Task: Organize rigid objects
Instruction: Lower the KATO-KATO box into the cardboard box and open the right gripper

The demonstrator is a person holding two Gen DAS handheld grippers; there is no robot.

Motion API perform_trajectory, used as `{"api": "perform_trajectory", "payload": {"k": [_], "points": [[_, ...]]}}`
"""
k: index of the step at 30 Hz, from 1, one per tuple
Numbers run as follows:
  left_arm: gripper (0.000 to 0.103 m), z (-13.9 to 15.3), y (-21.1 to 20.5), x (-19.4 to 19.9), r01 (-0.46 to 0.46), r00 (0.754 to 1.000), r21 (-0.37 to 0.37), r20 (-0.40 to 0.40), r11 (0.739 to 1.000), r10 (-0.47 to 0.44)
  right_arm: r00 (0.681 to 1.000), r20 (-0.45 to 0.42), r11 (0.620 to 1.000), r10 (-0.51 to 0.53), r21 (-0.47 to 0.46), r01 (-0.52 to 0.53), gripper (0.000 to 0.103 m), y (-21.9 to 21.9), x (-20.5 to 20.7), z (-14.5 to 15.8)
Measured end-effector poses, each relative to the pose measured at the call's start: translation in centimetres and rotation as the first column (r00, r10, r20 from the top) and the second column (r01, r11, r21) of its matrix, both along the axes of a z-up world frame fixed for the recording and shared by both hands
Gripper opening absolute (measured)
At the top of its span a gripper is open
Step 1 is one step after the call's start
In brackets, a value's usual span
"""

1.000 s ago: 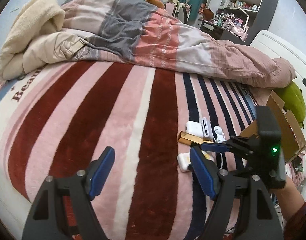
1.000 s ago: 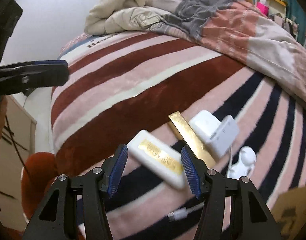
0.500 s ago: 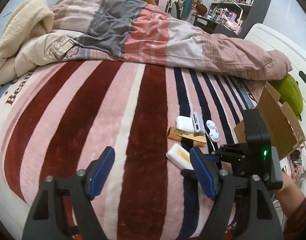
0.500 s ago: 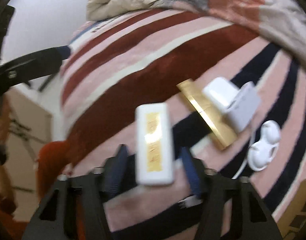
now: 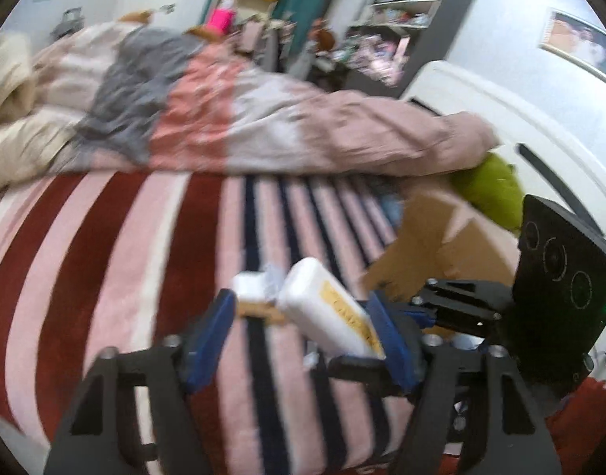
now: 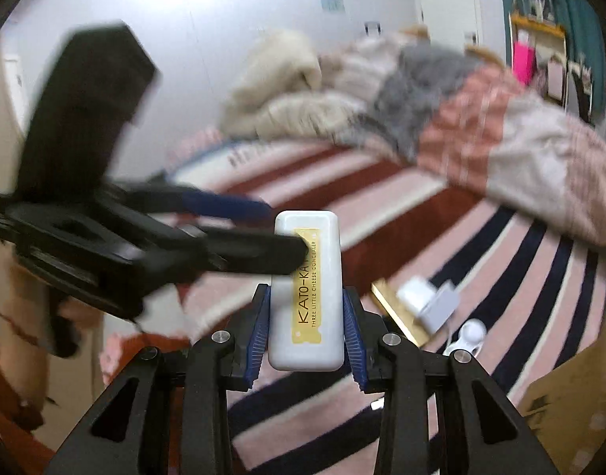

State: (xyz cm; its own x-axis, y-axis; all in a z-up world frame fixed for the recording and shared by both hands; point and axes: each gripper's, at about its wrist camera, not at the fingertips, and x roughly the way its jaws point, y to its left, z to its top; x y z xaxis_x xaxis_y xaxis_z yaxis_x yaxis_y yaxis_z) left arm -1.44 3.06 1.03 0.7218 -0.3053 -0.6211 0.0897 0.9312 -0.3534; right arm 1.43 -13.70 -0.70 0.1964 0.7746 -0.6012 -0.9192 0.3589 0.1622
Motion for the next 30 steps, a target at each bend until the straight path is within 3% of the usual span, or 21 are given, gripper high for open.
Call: {"api": "perform_trajectory", "payload": {"k": [2, 3, 9, 15, 19, 23, 26, 27, 29, 30], "points": [[0.037, 1.4, -1.6, 0.7, 0.04, 0.999, 0.013, 0.028, 0.999, -0.04, 1.0, 0.012, 1.0, -0.009, 0.026, 0.008, 0.031, -1.2, -0.1, 1.1], [0.035, 2.1, -2.5, 1.2, 0.066, 0.997, 0.015, 0.044, 0.998, -0.067, 1.0, 0.019, 0.999, -0.02, 0.04, 0.02, 0.031, -2.1, 0.0, 1.7], [0.033, 4.3, -9.0, 5.3, 0.183, 0.98, 0.059, 0.063, 0.981, -0.187, 0.99, 0.018, 0.988, -0.14, 0.076, 0.138, 0.031, -8.1, 2.1, 3.6], [0.033, 3.5, -15.2, 10.6, 0.307, 0.952, 0.045, -0.025, 0.951, -0.306, 0.965, -0.036, 0.965, -0.26, 0.033, 0.261, 0.031, -13.9, 5.0, 3.9], [0.033, 2.0, -18.1, 12.8, 0.344, 0.935, 0.051, -0.104, 0.937, -0.338, 0.942, -0.136, 0.952, -0.306, -0.033, 0.304, 0.031, -16.3, 7.3, 2.9], [0.034, 0.5, -19.4, 14.3, 0.37, 0.917, 0.053, -0.183, 0.927, -0.356, 0.931, -0.154, 0.942, -0.331, -0.112, 0.317, 0.031, -16.9, 8.4, 1.6], [0.035, -0.1, -20.4, 14.7, 0.374, 0.911, 0.109, -0.227, 0.921, -0.344, 0.927, -0.156, 0.934, -0.342, -0.165, 0.317, 0.031, -16.7, 8.6, 1.0], [0.037, -0.2, -20.6, 14.7, 0.373, 0.911, 0.124, -0.237, 0.92, -0.338, 0.921, -0.169, 0.931, -0.351, -0.171, 0.324, 0.031, -16.8, 8.8, 0.8], [0.054, -0.3, -20.6, 14.5, 0.36, 0.915, 0.137, -0.248, 0.923, -0.32, 0.912, -0.163, 0.919, -0.378, -0.189, 0.347, 0.031, -17.1, 8.8, 0.5], [0.058, 0.0, -20.2, 14.3, 0.353, 0.918, 0.139, -0.241, 0.925, -0.314, 0.909, -0.15, 0.913, -0.388, -0.199, 0.357, 0.031, -17.1, 8.8, 0.4]]}}
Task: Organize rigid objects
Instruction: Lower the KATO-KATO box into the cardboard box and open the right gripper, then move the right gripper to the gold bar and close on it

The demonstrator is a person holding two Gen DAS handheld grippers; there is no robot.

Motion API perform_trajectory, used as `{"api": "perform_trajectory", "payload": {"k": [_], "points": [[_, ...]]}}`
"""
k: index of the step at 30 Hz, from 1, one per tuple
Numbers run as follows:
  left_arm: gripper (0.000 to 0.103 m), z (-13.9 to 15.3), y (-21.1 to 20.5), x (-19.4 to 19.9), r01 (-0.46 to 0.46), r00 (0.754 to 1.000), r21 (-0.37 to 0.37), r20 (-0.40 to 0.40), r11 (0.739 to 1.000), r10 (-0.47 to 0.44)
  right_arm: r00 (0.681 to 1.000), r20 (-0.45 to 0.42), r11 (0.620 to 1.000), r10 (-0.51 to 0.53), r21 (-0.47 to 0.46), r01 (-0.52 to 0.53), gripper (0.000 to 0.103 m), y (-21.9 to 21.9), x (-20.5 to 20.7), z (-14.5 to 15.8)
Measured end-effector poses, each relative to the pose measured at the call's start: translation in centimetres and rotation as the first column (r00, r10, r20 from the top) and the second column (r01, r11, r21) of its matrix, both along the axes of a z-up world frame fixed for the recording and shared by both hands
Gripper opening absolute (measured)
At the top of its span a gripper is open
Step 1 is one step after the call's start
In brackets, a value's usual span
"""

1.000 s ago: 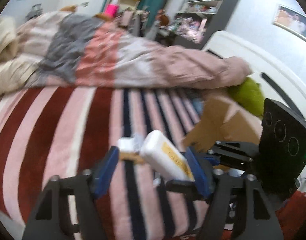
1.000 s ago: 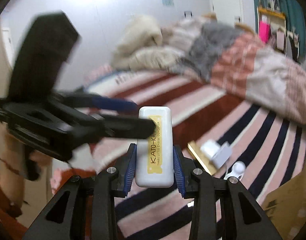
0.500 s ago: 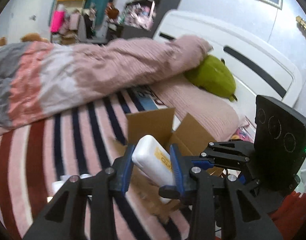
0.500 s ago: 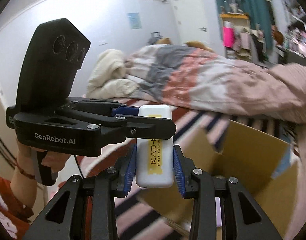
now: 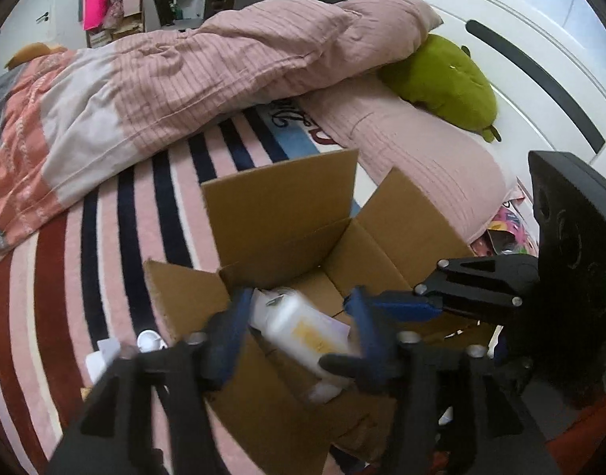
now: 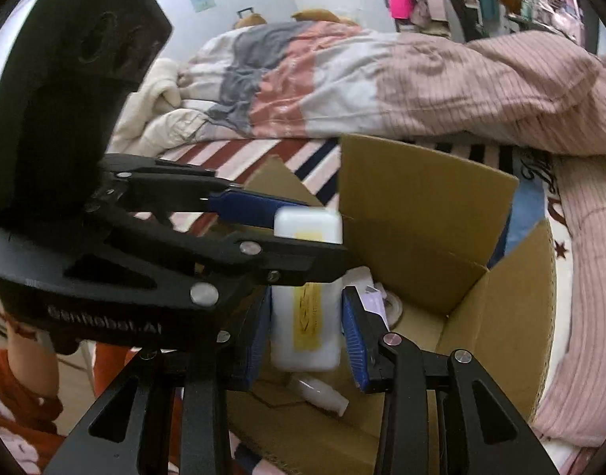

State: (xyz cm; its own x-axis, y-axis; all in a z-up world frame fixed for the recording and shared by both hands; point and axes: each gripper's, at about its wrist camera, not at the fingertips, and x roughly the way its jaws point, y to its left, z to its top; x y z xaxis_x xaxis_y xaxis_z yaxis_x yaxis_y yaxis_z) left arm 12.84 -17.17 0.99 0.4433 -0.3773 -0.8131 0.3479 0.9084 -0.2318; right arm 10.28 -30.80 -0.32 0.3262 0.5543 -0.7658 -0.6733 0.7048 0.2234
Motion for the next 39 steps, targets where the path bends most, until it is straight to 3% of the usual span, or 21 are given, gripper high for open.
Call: {"api": "perform_trajectory", "payload": {"k": [4, 8, 12, 14, 16, 20, 24, 26, 29, 39], "points": [[0.067, 1.7, 2.2, -1.6, -0.033, 0.998, -0.035, 0.055, 0.999, 0.035, 1.0, 0.008, 1.0, 0.004, 0.011, -0.004, 0.032, 0.1, -0.5, 0.5], [0.07, 4.0, 5.6, -4.3, -0.117, 0.983, -0.03, 0.142, 0.993, 0.121, 0.995, 0.091, 0.998, 0.046, 0.043, -0.05, 0.032, 1.9, -2.2, 2.4], [0.071, 4.9, 10.4, -7.7, -0.249, 0.947, -0.001, 0.211, 0.968, 0.244, 0.98, 0.122, 0.979, 0.156, 0.112, -0.17, 0.036, 5.4, -4.6, 3.6], [0.072, 4.6, 13.0, -9.7, -0.31, 0.926, 0.027, 0.238, 0.95, 0.295, 0.969, 0.135, 0.967, 0.206, 0.122, -0.222, 0.043, 7.4, -5.6, 3.5], [0.073, 3.9, 15.5, -11.5, -0.354, 0.906, 0.047, 0.264, 0.934, 0.33, 0.956, 0.147, 0.957, 0.254, 0.108, -0.271, 0.044, 9.9, -6.8, 2.9], [0.073, 1.0, 20.4, -14.2, -0.458, 0.87, 0.06, 0.237, 0.887, 0.433, 0.937, 0.095, 0.937, 0.337, 0.062, -0.344, 0.044, 14.8, -8.0, 0.3], [0.073, -2.0, 23.9, -15.5, -0.505, 0.851, 0.03, 0.184, 0.863, 0.492, 0.939, 0.041, 0.939, 0.343, 0.011, -0.343, 0.044, 18.4, -7.6, -3.4], [0.073, -3.2, 25.0, -15.8, -0.52, 0.843, 0.02, 0.177, 0.854, 0.508, 0.937, 0.055, 0.939, 0.344, -0.043, -0.342, 0.044, 19.8, -7.1, -5.1], [0.073, -4.9, 26.1, -16.0, -0.524, 0.841, -0.003, 0.156, 0.852, 0.518, 0.952, 0.082, 0.948, 0.294, -0.155, -0.279, 0.044, 21.4, -6.1, -7.8], [0.073, -8.2, 28.1, -14.7, -0.534, 0.84, -0.027, 0.101, 0.845, 0.534, 0.973, 0.078, 0.942, 0.219, -0.275, -0.191, 0.045, 23.3, -1.6, -13.1]]}}
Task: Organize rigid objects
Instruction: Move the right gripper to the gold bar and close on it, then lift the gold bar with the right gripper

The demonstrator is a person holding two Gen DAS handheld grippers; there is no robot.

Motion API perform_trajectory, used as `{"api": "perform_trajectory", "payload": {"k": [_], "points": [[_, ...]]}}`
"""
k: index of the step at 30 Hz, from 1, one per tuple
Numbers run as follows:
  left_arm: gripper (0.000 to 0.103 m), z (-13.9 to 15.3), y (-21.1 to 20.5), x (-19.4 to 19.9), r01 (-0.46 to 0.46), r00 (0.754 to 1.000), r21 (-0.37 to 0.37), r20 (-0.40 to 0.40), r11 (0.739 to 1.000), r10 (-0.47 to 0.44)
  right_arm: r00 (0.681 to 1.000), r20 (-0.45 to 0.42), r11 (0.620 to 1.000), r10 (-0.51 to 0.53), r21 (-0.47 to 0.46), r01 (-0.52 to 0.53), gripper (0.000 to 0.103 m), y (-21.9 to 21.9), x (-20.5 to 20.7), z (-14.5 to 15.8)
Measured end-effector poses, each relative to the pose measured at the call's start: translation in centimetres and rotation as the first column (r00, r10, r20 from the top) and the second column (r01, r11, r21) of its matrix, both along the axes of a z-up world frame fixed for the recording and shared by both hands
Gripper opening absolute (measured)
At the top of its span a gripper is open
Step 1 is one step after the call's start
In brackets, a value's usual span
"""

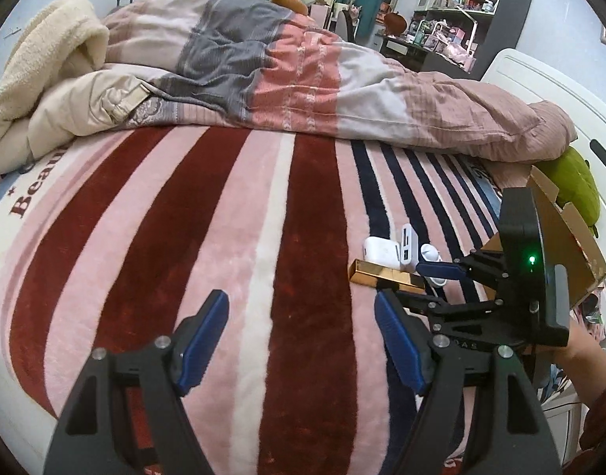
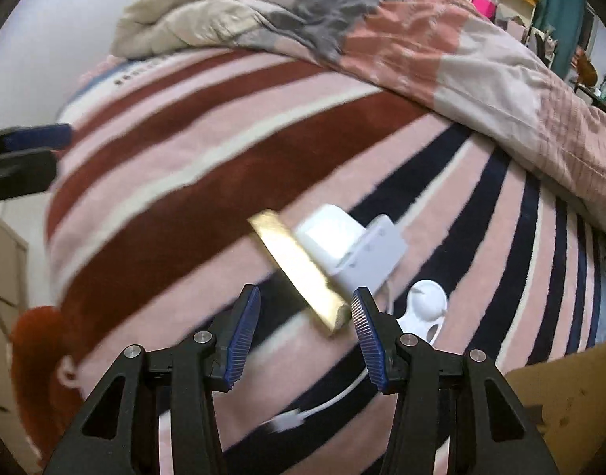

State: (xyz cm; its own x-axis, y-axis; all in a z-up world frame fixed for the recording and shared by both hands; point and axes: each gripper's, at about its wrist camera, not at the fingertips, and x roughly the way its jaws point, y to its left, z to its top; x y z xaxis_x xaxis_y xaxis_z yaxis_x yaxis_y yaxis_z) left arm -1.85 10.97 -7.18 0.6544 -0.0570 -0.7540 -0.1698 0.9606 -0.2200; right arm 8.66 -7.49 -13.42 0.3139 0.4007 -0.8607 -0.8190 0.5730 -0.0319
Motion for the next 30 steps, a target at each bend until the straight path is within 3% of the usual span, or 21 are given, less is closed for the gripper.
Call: {"api": "perform_trajectory", "payload": {"k": [2, 6, 10, 12, 14, 16, 20, 27, 30], "points": [[0.073, -0.2, 0.1, 0.3, 0.0, 1.0, -0.007, 0.002, 1.0, 0.0, 1.0, -0.018, 1.0, 0.006, 0.008, -0.006, 0.047, 0.1, 0.3, 0.0], [0.073, -0.1, 0.0, 0.7, 0.01, 1.0, -0.016, 0.007, 1.0, -0.01, 0.969, -0.236, 0.991, 0.078, 0.127, -0.049, 0.046, -0.1, 0.5, 0.4], [0.073, 0.0, -0.3, 0.5, 0.011, 1.0, -0.007, 0.008, 1.0, -0.011, 0.99, -0.131, 0.997, 0.053, 0.071, -0.044, 0.044, 0.8, 0.5, 0.2], [0.073, 0.0, -0.2, 0.3, 0.002, 1.0, -0.003, 0.001, 1.0, -0.002, 0.989, -0.126, 0.996, 0.073, 0.063, -0.066, 0.036, 1.6, 0.6, -0.3], [0.073, -0.1, 0.0, 0.1, -0.006, 1.0, -0.003, -0.005, 1.0, 0.006, 0.99, -0.12, 0.997, 0.075, 0.034, -0.071, 0.021, 2.3, 0.6, -1.2], [0.073, -0.1, 0.0, -0.1, -0.007, 1.0, -0.005, -0.008, 1.0, 0.007, 0.993, -0.096, 0.997, 0.067, 0.033, -0.064, 0.015, 2.5, 0.4, -1.2], [0.073, 0.2, -0.2, -0.1, 0.0, 1.0, -0.014, -0.006, 1.0, 0.0, 0.995, -0.073, 0.996, 0.068, 0.068, -0.063, 0.013, 2.3, -0.3, -0.2], [0.073, 3.0, -2.5, 0.6, 0.074, 0.996, -0.046, 0.053, 0.996, -0.072, 0.987, -0.006, 0.967, 0.162, 0.2, -0.158, 0.013, 0.6, -4.0, 5.7], [0.073, 4.5, -3.6, 1.1, 0.122, 0.989, -0.107, 0.091, 0.987, -0.113, 0.981, 0.04, 0.946, 0.191, 0.26, -0.194, 0.013, -0.8, -5.7, 8.8]]}}
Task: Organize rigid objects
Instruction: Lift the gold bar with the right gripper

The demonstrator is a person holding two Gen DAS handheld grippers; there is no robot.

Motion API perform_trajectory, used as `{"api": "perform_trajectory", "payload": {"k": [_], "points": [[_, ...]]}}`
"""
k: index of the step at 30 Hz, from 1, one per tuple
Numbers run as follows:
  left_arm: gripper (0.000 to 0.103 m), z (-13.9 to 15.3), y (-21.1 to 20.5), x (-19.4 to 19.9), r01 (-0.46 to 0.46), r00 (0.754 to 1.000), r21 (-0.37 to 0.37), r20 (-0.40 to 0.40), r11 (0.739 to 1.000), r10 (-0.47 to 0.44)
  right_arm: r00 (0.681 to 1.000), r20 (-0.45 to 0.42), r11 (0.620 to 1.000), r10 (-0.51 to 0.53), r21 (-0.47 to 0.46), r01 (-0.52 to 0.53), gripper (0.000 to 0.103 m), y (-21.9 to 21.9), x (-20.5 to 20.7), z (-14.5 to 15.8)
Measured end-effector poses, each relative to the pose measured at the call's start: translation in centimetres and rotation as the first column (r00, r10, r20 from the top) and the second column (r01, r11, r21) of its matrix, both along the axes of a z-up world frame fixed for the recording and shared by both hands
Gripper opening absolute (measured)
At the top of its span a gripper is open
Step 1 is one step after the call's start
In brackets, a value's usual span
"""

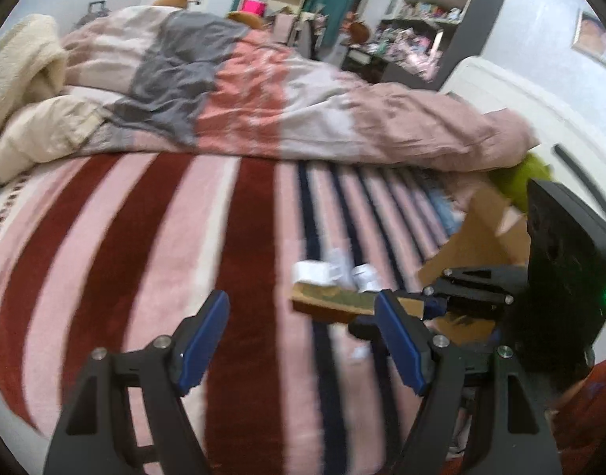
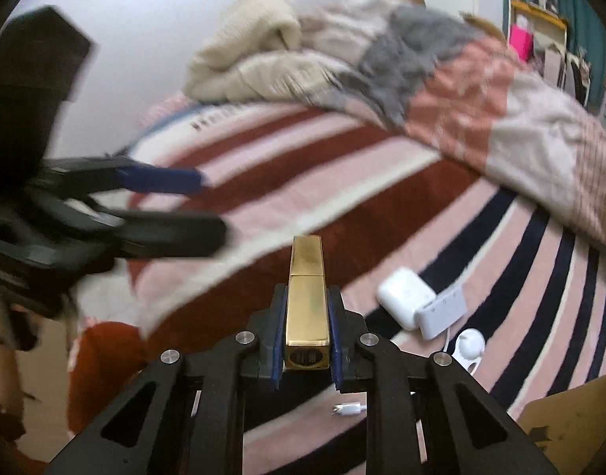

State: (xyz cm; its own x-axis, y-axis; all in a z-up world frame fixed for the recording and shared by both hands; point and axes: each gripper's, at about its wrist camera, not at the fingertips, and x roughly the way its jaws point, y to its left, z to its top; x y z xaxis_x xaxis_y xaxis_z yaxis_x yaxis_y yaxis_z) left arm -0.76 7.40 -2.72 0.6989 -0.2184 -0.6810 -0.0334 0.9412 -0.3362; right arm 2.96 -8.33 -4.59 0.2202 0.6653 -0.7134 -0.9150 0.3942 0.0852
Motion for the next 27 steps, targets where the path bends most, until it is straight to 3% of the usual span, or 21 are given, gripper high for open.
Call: {"api": "perform_trajectory", "payload": {"k": [5, 9, 16, 22, 27], "points": [[0.073, 2.8, -2.0, 0.8, 0.068, 0.996, -0.098, 0.056, 0.993, -0.063, 0.996, 0.086, 0.997, 0.008, 0.075, -0.015, 0.013, -2.7, -1.9, 3.8], [0.073, 4.0, -3.0, 0.8, 0.047, 0.997, -0.066, 0.067, 0.997, -0.042, 0.996, 0.09, 0.997, -0.006, 0.072, 0.0, 0.013, -4.8, -2.0, 4.5], [0.073, 1.7, -0.4, -1.1, -0.055, 0.998, 0.013, 0.0, 0.998, 0.055, 0.999, -0.001, 0.999, 0.042, -0.028, -0.042, 0.013, -2.4, -2.4, -0.3], [0.073, 0.1, 2.5, -2.7, -0.127, 0.991, 0.034, -0.024, 0.991, 0.128, 0.998, 0.05, 0.997, 0.033, -0.065, -0.03, 0.013, 1.3, -1.3, -4.1], [0.073, -0.6, 2.8, -3.4, -0.132, 0.99, 0.048, -0.033, 0.99, 0.134, 0.999, -0.045, 0.986, -0.01, -0.165, 0.003, 0.014, 1.6, 0.4, -8.4]]}}
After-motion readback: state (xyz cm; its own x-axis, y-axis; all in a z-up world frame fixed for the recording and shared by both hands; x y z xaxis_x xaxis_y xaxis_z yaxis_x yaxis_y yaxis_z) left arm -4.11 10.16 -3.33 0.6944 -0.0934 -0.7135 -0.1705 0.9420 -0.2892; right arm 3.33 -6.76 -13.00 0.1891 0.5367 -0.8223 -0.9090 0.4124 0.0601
